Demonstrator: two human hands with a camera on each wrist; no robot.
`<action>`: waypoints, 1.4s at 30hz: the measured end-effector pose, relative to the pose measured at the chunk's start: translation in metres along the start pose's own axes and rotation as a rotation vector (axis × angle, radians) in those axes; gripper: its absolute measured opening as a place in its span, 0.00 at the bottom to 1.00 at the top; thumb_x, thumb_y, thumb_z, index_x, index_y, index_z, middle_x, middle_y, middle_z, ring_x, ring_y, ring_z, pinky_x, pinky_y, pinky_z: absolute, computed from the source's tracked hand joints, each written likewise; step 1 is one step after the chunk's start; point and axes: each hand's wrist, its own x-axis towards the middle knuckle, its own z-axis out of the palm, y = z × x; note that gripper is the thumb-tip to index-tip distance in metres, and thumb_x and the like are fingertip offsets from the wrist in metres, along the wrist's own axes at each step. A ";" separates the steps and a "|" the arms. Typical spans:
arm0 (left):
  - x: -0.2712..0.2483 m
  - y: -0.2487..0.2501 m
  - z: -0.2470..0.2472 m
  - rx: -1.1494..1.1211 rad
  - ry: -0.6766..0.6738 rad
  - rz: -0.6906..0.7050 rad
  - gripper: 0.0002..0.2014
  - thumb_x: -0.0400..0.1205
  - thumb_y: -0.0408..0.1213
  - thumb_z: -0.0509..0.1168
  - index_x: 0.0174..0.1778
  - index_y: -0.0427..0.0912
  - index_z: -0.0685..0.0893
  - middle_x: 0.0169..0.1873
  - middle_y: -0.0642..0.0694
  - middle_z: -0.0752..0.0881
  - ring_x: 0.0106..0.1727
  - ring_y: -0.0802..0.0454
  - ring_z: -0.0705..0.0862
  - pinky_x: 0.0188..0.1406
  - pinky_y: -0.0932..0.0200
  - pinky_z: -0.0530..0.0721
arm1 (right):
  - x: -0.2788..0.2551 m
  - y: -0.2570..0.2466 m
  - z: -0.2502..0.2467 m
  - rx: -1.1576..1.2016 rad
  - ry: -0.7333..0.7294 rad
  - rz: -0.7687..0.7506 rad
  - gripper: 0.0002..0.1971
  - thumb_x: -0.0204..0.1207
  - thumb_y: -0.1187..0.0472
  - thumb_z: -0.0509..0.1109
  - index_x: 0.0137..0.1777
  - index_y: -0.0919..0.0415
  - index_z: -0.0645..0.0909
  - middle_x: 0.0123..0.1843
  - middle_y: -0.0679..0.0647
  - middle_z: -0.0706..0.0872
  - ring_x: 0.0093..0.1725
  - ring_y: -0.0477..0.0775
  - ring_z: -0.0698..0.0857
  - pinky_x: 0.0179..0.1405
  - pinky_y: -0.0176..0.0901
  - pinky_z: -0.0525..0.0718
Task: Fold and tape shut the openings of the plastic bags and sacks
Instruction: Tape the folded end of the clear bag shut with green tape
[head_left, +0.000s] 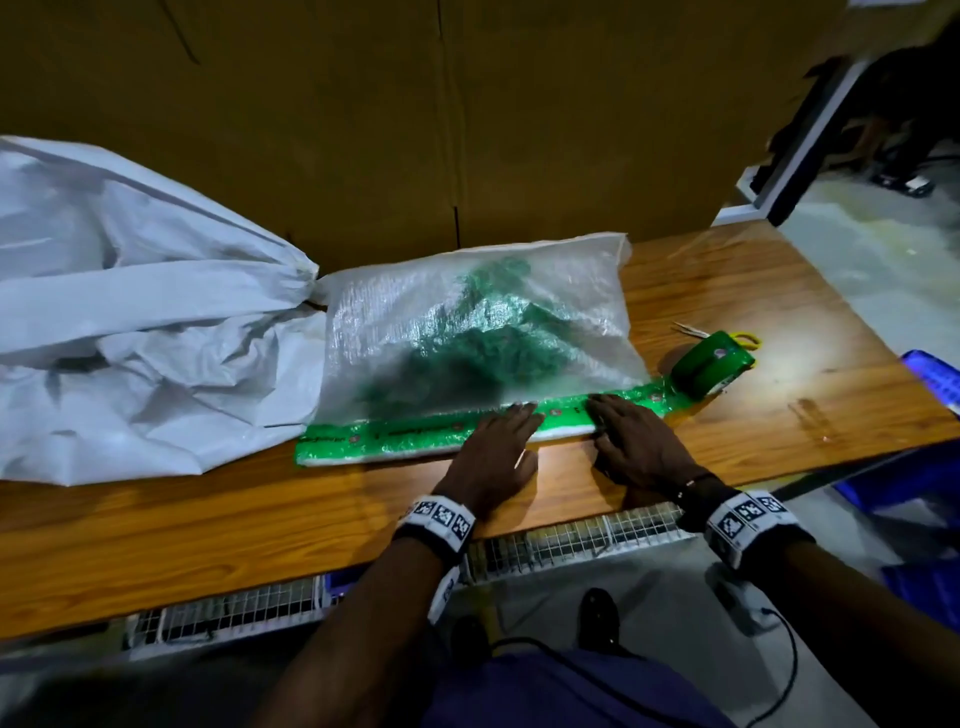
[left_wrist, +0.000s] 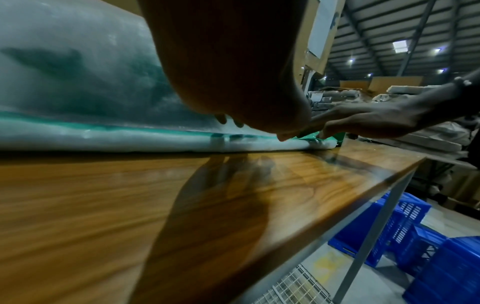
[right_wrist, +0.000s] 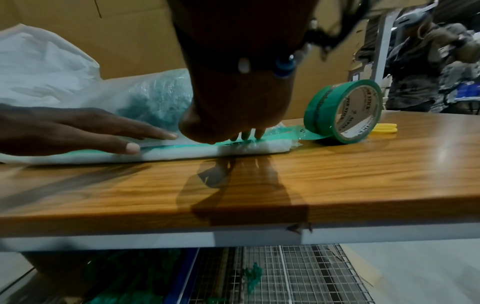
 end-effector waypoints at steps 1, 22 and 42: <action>0.008 0.002 -0.001 0.015 -0.029 0.002 0.33 0.86 0.48 0.59 0.88 0.41 0.68 0.88 0.39 0.67 0.88 0.40 0.66 0.86 0.40 0.64 | 0.003 0.002 -0.001 -0.005 -0.009 -0.012 0.37 0.81 0.43 0.53 0.83 0.65 0.76 0.83 0.64 0.78 0.80 0.65 0.78 0.78 0.59 0.76; -0.003 -0.013 -0.037 0.126 -0.014 -0.150 0.31 0.83 0.58 0.53 0.76 0.45 0.83 0.72 0.41 0.87 0.67 0.38 0.87 0.68 0.43 0.77 | -0.013 0.027 -0.030 0.139 0.032 -0.033 0.32 0.81 0.44 0.57 0.83 0.56 0.77 0.82 0.58 0.80 0.78 0.62 0.80 0.72 0.59 0.83; 0.134 0.131 0.030 0.090 0.119 -0.108 0.21 0.79 0.48 0.75 0.64 0.43 0.86 0.53 0.40 0.87 0.52 0.35 0.86 0.48 0.42 0.84 | -0.036 0.167 -0.124 0.168 0.233 0.062 0.39 0.70 0.67 0.79 0.83 0.54 0.74 0.88 0.56 0.69 0.81 0.66 0.73 0.76 0.61 0.78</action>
